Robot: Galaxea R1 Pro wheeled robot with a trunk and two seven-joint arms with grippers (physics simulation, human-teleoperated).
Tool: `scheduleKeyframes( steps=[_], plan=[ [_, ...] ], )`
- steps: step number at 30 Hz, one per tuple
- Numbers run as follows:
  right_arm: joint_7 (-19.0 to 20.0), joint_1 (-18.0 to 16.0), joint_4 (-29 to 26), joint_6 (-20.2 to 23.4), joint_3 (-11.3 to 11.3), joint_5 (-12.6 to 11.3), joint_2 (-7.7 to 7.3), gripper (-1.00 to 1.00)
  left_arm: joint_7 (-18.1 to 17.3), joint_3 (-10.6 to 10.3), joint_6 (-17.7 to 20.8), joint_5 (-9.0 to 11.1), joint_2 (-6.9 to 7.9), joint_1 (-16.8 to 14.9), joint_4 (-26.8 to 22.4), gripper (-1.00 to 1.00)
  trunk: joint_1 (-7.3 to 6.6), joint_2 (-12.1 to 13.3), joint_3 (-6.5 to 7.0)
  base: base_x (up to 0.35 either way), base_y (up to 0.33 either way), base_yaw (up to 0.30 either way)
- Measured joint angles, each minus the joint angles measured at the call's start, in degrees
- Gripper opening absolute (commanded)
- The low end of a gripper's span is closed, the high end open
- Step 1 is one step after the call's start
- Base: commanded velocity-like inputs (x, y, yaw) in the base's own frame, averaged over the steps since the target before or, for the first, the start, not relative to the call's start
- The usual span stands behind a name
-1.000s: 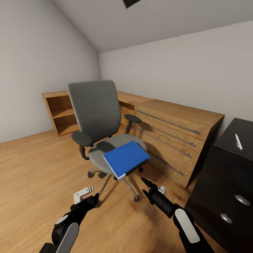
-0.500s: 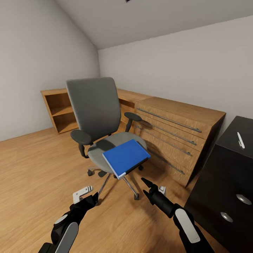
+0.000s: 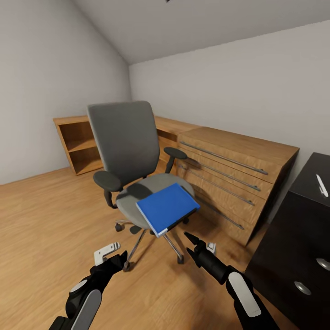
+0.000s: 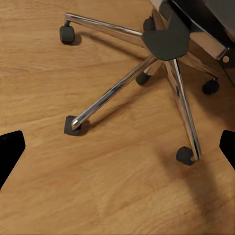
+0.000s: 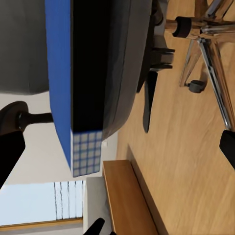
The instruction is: In the bedroom, organize the workspace by keeping the computer under the desk, ensuring the monitor is on the desk, placing the keyboard on the desk next to the monitor, placing the mouse on the desk next to the keyboard, moving the folder from the swivel chair onto the desk next to the mouse, stacking the notebook on top of the folder with the pen on top of the notebook, and positioning the swivel chair next to the desk.
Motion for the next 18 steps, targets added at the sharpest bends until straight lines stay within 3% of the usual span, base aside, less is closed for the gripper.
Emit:
scheduleKeyframes(
  steps=[18],
  plan=[
    [0.01, 0.00, -0.01, 0.04, 0.08, 0.02, 0.00, 1.00, 0.03, -0.05, 0.02, -0.05, -0.10, 0.00, 0.17, 1.00, 0.01, 0.00, 0.00, 0.069, 0.060, 0.000]
  ],
)
